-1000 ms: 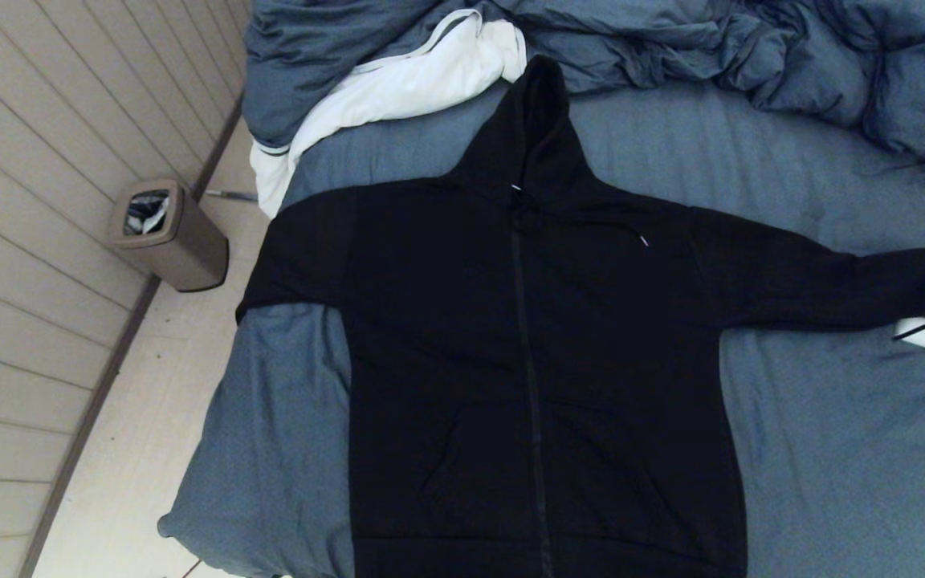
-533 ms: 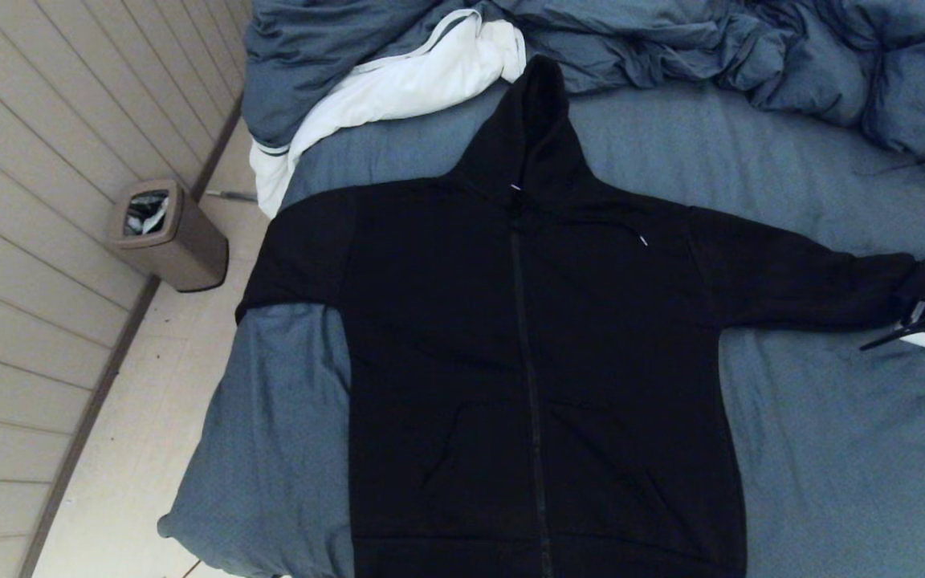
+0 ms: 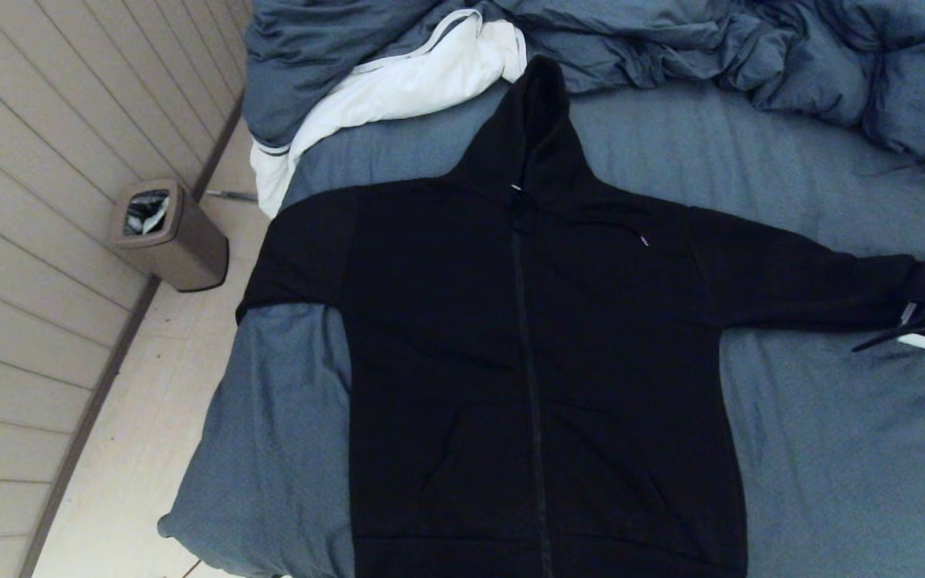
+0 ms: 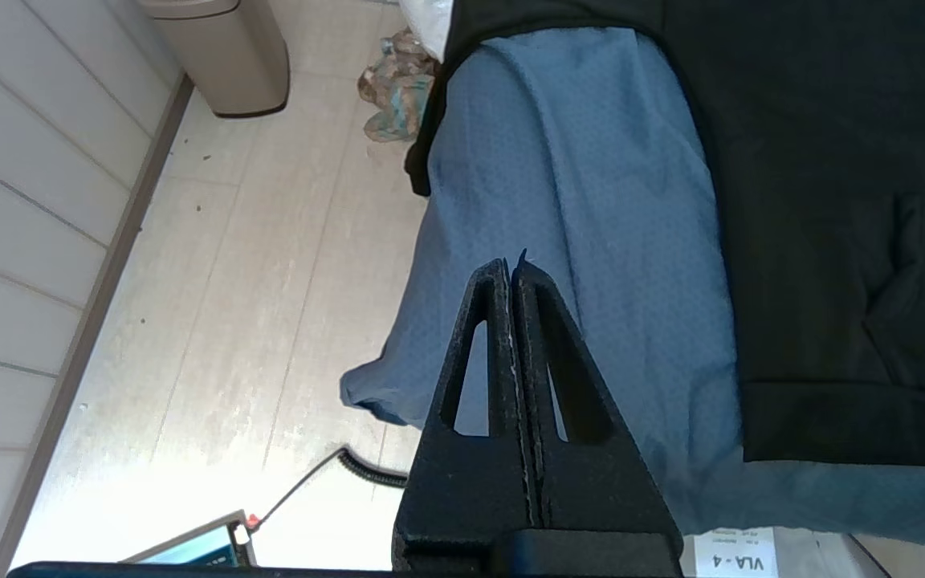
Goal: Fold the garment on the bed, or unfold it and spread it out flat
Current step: Fold the black sweatshirt
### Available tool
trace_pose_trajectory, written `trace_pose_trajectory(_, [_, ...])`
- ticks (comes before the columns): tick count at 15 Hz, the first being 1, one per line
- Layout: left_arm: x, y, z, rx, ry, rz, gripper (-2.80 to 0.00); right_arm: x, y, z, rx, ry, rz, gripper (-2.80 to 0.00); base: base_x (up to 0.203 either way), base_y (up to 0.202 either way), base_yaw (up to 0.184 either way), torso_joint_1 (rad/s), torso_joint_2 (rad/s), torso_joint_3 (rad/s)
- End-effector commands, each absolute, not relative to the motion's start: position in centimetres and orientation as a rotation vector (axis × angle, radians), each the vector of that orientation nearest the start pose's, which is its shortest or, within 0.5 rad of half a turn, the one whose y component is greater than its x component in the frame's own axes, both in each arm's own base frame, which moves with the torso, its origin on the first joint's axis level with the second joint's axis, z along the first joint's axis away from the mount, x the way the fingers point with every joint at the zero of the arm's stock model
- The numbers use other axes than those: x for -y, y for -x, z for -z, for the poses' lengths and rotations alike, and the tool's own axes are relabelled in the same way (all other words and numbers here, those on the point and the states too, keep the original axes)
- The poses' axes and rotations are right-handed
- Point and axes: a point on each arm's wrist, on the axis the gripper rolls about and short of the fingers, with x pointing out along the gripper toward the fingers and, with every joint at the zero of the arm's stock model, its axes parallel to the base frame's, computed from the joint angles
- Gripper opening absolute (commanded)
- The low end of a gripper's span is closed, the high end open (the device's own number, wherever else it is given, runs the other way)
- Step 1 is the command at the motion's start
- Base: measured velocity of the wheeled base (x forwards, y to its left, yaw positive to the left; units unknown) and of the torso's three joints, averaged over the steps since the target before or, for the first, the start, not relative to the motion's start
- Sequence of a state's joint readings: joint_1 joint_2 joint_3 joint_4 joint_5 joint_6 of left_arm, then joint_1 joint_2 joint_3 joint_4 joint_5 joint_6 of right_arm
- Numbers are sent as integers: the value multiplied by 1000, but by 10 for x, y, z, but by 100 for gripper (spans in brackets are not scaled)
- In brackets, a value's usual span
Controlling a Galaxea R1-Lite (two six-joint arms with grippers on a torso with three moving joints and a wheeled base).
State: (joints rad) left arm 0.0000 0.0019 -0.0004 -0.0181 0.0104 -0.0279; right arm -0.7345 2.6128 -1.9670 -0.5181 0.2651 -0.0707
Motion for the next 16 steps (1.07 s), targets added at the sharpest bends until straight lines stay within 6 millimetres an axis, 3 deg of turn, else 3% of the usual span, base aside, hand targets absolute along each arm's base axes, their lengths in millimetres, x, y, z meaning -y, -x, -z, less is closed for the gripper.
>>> trace_pose_trajectory(1, [0, 23, -77, 17, 29, -10, -280, 360, -408, -100, -118, 14, 463, -280, 0, 0, 0, 0, 0, 0])
trace_pose_trajectory(5, [0, 23, -78, 20, 29, -10, -280, 353, -408, -123, -58, -34, 513, -280, 0, 0, 0, 0, 0, 0])
trace_pose_trajectory(8, [0, 23, -77, 17, 29, -9, -280, 341, -403, -161, 14, -72, 538, -280, 0, 0, 0, 0, 0, 0])
trace_pose_trajectory(10, [0, 23, -78, 19, 29, -9, -280, 330, -405, -175, 36, -87, 543, -280, 0, 0, 0, 0, 0, 0])
trace_pose_trajectory(13, [0, 23, -77, 17, 29, -9, -280, 296, -409, -205, 78, -117, 547, -280, 0, 0, 0, 0, 0, 0])
trace_pose_trajectory(16, [0, 23, -77, 17, 28, -9, -280, 225, -415, -241, 77, -151, 438, -280, 0, 0, 0, 0, 0, 0])
